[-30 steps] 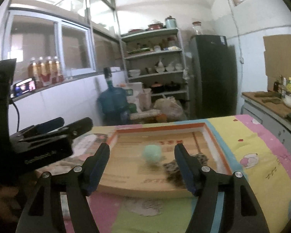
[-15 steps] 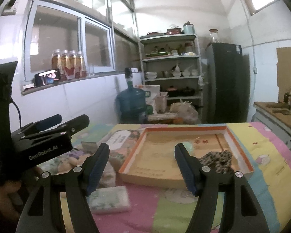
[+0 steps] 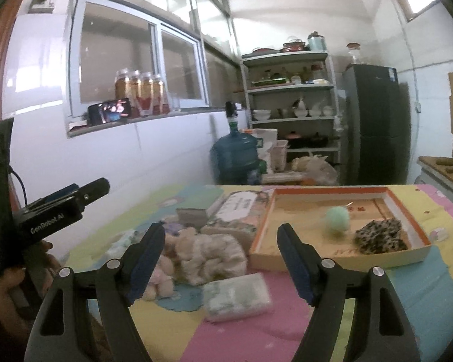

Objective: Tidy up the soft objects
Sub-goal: 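Withdraw both grippers from the box back toward the soft toys, then grasp the pink-dress teddy bear with the right gripper while the left gripper grasps the bagged brown bun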

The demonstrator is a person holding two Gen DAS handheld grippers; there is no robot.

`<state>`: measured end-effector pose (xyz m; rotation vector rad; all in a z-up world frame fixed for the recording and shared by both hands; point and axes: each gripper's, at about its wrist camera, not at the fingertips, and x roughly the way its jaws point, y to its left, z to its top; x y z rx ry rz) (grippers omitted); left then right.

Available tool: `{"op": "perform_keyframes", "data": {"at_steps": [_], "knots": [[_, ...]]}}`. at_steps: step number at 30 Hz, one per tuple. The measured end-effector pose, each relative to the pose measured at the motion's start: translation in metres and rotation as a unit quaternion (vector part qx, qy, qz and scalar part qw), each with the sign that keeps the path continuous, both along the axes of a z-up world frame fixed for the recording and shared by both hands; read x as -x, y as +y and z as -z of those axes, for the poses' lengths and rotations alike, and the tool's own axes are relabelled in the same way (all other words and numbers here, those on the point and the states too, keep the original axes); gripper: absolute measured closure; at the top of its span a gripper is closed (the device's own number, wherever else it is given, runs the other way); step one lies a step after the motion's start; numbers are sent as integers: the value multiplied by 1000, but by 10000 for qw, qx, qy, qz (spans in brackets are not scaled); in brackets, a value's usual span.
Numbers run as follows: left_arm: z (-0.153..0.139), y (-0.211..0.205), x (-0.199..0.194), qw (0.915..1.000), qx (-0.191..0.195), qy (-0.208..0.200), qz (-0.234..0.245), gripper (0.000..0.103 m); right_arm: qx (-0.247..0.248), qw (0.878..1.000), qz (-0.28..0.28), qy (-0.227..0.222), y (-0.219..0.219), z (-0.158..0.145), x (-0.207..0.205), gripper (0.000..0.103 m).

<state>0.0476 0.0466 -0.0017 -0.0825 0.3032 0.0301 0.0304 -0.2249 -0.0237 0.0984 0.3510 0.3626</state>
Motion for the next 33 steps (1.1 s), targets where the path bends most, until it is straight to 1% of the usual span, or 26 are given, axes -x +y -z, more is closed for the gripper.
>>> {"op": "perform_keyframes", "data": {"at_steps": [3,7,14,16,19,23,27,30,33], "knots": [[13,20,3,9998,116,138,41,18,24,9998,-151,97,16,8,1,25],[31,37,1,9994,99,339,0,18,55,9991,-355,246,35,19,-1,25],[50,57,2,9987,174,478,29,18,220,9952,-762,578,69,38,-11,25],[55,59,1,9982,205,545,107,18,212,9936,-892,661,78,43,-15,25],[63,63,-2,9963,332,703,371,18,184,9901,-1101,845,90,52,-25,25],[72,71,-7,9956,345,795,347,18,52,9840,-1354,1159,102,64,-38,25],[81,83,-18,9939,350,983,364,18,78,9818,-1397,1287,108,72,-44,25],[86,98,-28,9919,486,1114,371,18,110,9813,-1386,1333,110,75,-47,25],[88,105,-40,9886,479,1299,588,18,151,9812,-1326,1395,114,79,-53,25]]}}
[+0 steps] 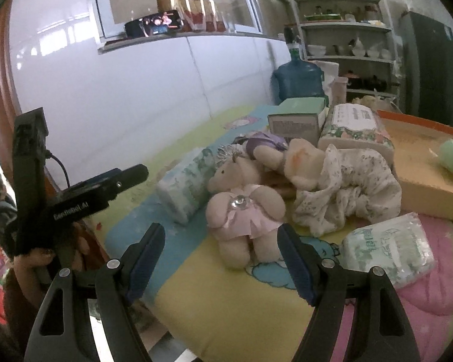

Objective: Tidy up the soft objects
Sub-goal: 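Grasp the pink-dress teddy bear with the right gripper while the left gripper grasps the bagged brown bun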

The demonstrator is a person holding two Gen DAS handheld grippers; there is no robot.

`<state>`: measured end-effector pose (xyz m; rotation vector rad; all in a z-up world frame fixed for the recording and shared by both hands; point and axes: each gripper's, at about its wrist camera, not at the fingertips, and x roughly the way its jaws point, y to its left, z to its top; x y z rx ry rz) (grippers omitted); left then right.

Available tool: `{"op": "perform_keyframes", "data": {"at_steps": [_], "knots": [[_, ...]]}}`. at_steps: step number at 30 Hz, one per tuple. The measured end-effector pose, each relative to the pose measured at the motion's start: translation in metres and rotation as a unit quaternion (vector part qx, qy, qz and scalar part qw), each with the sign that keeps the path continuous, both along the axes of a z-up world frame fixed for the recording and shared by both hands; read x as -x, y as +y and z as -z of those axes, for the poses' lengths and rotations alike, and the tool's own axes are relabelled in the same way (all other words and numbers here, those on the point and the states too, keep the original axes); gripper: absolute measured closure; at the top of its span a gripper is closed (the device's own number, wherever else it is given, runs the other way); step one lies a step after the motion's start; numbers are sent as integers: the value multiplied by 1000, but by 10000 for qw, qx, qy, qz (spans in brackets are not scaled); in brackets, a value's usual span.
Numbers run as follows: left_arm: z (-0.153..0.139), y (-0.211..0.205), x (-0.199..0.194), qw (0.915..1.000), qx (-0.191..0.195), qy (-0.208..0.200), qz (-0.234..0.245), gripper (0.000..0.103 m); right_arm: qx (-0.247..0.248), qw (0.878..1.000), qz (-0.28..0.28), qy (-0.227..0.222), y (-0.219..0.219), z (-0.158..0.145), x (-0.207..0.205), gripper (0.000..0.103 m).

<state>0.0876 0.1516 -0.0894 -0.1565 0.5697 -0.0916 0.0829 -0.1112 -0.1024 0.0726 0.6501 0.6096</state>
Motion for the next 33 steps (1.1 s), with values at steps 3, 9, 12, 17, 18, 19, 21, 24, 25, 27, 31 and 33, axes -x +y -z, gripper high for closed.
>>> {"op": "perform_keyframes", "data": {"at_steps": [3,9,12,17,18,19,21,24,25,27,31,33], "knots": [[2,1,-15,9989,-73,240,402,18,8,10000,29,86,2,4,-5,25],[12,-15,-44,9931,-498,570,894,22,42,9999,81,124,3,9,-11,25],[15,-24,-55,9900,-692,700,1014,22,38,9999,103,116,5,9,-14,25],[19,-35,-65,9862,-917,826,1101,35,81,9999,116,89,6,9,-17,25],[20,-35,-66,9862,-854,843,1143,39,84,9999,121,89,5,9,-18,25],[20,-36,-68,9862,-811,851,1167,48,95,9998,123,98,6,9,-19,25],[20,-37,-69,9866,-781,844,1157,50,120,9998,133,122,6,9,-23,25],[21,-35,-67,9877,-709,814,1128,51,151,9997,114,163,11,8,-29,25],[22,-35,-66,9883,-663,805,1116,52,201,9995,134,191,13,8,-33,25],[22,-32,-65,9894,-559,782,1086,52,287,9991,166,248,18,8,-39,25],[21,-24,-59,9933,-336,628,910,53,453,9979,233,395,26,11,-49,25],[20,-17,-54,9955,-153,525,780,53,489,9978,247,387,29,12,-50,40]]}}
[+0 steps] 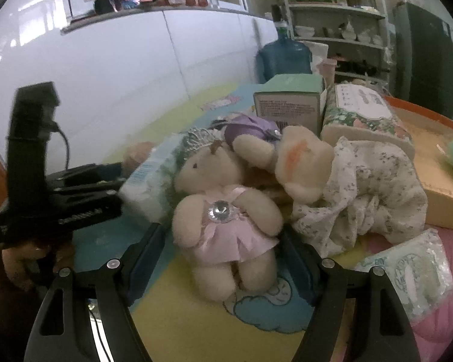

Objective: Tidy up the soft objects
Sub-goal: 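Grasp the pink-dress teddy bear with the right gripper while the left gripper grasps the bagged brown bun, then carry the teddy bear and bagged bun with both grippers over the orange-rimmed box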

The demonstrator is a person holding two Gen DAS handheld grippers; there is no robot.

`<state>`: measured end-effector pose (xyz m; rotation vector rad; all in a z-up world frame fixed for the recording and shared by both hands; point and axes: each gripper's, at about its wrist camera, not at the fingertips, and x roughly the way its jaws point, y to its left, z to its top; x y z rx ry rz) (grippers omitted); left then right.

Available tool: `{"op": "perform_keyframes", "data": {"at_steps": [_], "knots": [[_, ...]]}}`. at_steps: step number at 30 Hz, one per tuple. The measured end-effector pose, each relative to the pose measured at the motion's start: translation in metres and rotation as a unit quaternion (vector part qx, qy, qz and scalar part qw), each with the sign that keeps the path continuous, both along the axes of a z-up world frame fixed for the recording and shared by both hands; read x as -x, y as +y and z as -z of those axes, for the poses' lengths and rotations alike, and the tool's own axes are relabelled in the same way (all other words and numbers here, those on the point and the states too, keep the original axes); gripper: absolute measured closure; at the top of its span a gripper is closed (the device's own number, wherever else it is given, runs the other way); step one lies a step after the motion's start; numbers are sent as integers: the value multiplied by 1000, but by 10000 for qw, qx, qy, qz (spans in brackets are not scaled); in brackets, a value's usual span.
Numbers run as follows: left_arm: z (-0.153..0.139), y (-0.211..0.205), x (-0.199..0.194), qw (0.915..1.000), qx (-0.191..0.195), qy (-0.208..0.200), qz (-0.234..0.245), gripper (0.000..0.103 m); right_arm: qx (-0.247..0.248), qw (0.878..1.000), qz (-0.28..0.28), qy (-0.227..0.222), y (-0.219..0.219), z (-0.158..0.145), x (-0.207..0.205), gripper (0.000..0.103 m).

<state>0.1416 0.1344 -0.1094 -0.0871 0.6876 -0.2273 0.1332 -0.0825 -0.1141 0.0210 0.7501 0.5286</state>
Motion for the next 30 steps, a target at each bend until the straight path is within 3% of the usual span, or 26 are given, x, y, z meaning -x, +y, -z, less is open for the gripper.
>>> {"op": "perform_keyframes", "data": {"at_steps": [1,6,20,30], "knots": [[-1,2,3,10000,44,-35,-72,53,-13,10000,0,29,0,0,-1,50],[-4,12,17,9990,148,-186,-368,53,-203,9998,-23,59,-5,0,-3,56],[-43,2,53,9953,167,-769,-566,53,-600,9972,-133,-417,-21,-29,19,57],[-60,-24,62,9944,90,-901,-544,53,-763,9943,-81,-737,-34,-53,36,57]]}}
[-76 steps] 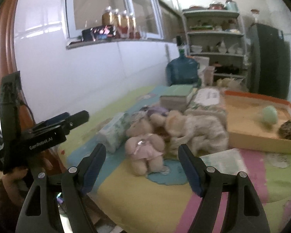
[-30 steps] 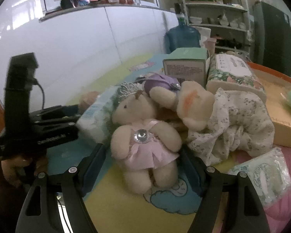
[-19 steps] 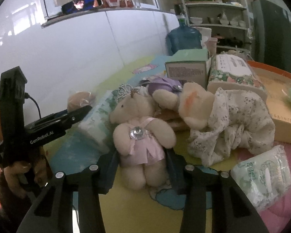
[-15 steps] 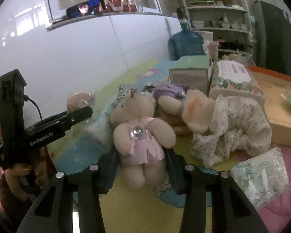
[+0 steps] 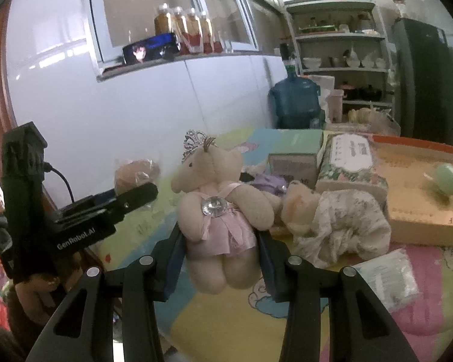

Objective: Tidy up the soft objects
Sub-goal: 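Carry the teddy bear and bagged bun with both grippers over the orange-rimmed box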

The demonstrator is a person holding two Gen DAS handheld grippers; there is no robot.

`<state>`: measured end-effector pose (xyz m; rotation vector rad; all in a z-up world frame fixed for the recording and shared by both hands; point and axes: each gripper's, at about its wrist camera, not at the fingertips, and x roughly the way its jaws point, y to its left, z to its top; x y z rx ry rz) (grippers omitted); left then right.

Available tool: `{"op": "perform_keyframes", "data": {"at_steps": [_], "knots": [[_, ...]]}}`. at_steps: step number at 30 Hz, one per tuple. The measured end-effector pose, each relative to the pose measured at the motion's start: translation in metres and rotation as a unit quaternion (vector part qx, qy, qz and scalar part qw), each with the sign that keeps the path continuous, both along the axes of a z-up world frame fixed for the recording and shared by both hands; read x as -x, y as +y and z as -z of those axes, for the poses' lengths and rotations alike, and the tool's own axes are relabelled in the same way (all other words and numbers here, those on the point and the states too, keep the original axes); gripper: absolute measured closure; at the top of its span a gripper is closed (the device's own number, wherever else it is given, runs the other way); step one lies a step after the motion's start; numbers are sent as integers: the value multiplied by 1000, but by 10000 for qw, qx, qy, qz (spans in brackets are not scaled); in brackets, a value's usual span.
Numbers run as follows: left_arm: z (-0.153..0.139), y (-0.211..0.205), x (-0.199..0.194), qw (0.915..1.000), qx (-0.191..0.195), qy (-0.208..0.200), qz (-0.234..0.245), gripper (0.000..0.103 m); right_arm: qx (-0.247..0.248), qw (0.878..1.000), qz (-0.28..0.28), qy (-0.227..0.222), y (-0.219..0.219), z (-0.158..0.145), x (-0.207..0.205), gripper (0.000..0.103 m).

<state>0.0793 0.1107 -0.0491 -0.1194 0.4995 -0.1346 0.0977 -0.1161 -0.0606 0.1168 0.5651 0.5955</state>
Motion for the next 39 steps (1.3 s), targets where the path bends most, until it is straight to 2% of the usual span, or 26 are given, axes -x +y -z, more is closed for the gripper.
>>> {"op": "perform_keyframes", "data": {"at_steps": [9,25,39], "knots": [[-15,-30,2,9999,-78,-120,17,53,-171,9993,201,-248,-25,-15,17,57],[-34,-94,-4,9986,-105,-283,433,53,-305,9942,823,-616,-90,-33,39,57],[-43,-146,-21,9961,10,-344,811,53,-322,9903,1182,-652,-133,-39,41,57]]}}
